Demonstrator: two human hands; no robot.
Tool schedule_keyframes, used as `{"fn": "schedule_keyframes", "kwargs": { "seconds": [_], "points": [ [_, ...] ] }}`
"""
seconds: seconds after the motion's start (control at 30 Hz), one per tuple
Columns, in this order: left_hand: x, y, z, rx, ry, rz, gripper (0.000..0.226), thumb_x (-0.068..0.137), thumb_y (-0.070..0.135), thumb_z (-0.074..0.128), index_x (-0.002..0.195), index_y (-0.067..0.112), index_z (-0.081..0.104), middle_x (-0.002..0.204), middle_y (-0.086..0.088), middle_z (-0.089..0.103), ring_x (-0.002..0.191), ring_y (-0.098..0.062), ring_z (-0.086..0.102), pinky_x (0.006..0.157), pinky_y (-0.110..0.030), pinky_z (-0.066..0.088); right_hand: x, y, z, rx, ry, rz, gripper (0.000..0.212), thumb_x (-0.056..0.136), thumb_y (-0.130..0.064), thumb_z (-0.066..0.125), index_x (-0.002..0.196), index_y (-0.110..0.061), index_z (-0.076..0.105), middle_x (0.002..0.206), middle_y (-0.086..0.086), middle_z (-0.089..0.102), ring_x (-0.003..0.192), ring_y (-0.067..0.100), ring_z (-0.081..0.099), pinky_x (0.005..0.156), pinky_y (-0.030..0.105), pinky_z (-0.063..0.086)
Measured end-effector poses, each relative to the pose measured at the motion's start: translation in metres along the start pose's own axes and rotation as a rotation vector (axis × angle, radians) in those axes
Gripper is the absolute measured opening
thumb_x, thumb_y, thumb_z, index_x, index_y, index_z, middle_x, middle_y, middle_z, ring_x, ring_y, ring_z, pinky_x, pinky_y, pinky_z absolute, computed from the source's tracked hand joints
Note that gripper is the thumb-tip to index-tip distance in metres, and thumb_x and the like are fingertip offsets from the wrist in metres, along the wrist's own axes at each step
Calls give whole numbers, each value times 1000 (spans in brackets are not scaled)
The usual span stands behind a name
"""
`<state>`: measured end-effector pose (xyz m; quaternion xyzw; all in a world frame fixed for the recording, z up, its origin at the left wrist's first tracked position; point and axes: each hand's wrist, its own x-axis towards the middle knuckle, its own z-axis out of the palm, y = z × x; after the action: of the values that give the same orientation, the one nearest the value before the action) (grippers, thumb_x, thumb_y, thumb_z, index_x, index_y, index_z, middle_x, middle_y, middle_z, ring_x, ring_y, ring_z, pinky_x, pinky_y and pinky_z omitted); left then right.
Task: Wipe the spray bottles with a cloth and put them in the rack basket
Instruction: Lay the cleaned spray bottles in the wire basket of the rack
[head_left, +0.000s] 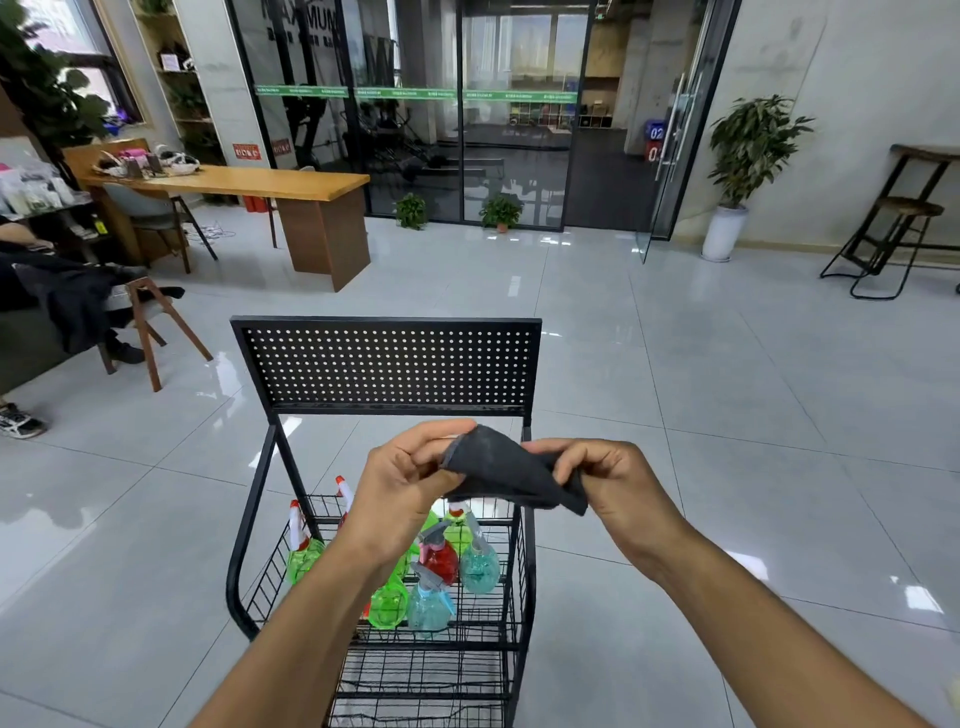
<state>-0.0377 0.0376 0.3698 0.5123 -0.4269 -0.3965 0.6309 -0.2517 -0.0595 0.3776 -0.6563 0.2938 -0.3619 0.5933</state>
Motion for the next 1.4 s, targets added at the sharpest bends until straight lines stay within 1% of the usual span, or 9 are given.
{"fn": "schedule_keyframes", "kwargs": {
  "seconds": [0.1,0.27,0.5,0.67,0.83,1.07,1.17,1.33,1.4],
  "points": [
    [-1,4,-2,59,-54,32,55,95,-21,61,137,15,68,115,-11,80,114,-19,74,101,-30,59,1,-2,0,-25,0,-60,65,87,32,42,67,-20,76,113,7,80,112,24,74,85,24,57],
    [-3,5,-5,98,-103,57,41,98,-19,59,85,16,74,108,-3,77,107,-17,70,89,-25,56,-4,-15,-7,-49,-57,-121,51,97,25,45,90,-10,81,116,6,79,117,22,72,89,26,58],
    [-2,8,-4,144,-203,-57,29,109,-9,36,101,11,55,87,-9,69,81,-20,64,71,-23,52,-1,-23,-12,-252,-109,-134,49,104,14,45,107,-21,80,114,-4,78,114,13,70,89,19,53],
    [-3,12,-3,60,-239,-188,22,110,43,53,112,24,65,103,-9,74,92,-18,68,82,-28,54,-1,-19,-11,-238,-115,-98,47,106,10,45,107,-22,80,113,-5,77,111,12,70,88,20,53],
    [3,5,-5,93,-151,-89,26,99,1,71,118,19,69,107,-16,79,97,-26,73,90,-41,58,-3,-16,-16,-167,-175,18,45,99,6,43,98,-16,83,112,3,78,112,18,71,93,28,56],
    [12,15,-7,491,-266,111,17,101,15,73,110,27,80,106,11,80,105,-10,74,98,-33,57,-3,-14,1,-539,-113,-78,32,101,-41,68,133,-42,66,134,-27,65,129,-8,54,108,24,46],
    [14,23,-2,505,-319,138,17,103,14,71,112,25,80,107,13,80,105,-8,74,99,-30,57,0,-14,27,-512,-201,-131,34,105,-31,64,138,-31,64,127,-20,70,122,-3,62,101,20,52],
    [22,28,-23,530,-231,198,16,100,13,74,110,22,82,105,15,80,104,-4,74,94,-25,57,-3,11,33,-423,-164,12,13,105,-25,65,110,-19,75,95,6,76,93,24,73,84,51,60],
    [23,23,-30,514,-212,180,16,100,14,74,111,22,83,106,16,80,105,-2,73,95,-24,57,-11,25,33,-349,-147,66,13,106,-21,64,109,-16,76,92,6,75,90,22,73,81,46,61]
  ]
}}
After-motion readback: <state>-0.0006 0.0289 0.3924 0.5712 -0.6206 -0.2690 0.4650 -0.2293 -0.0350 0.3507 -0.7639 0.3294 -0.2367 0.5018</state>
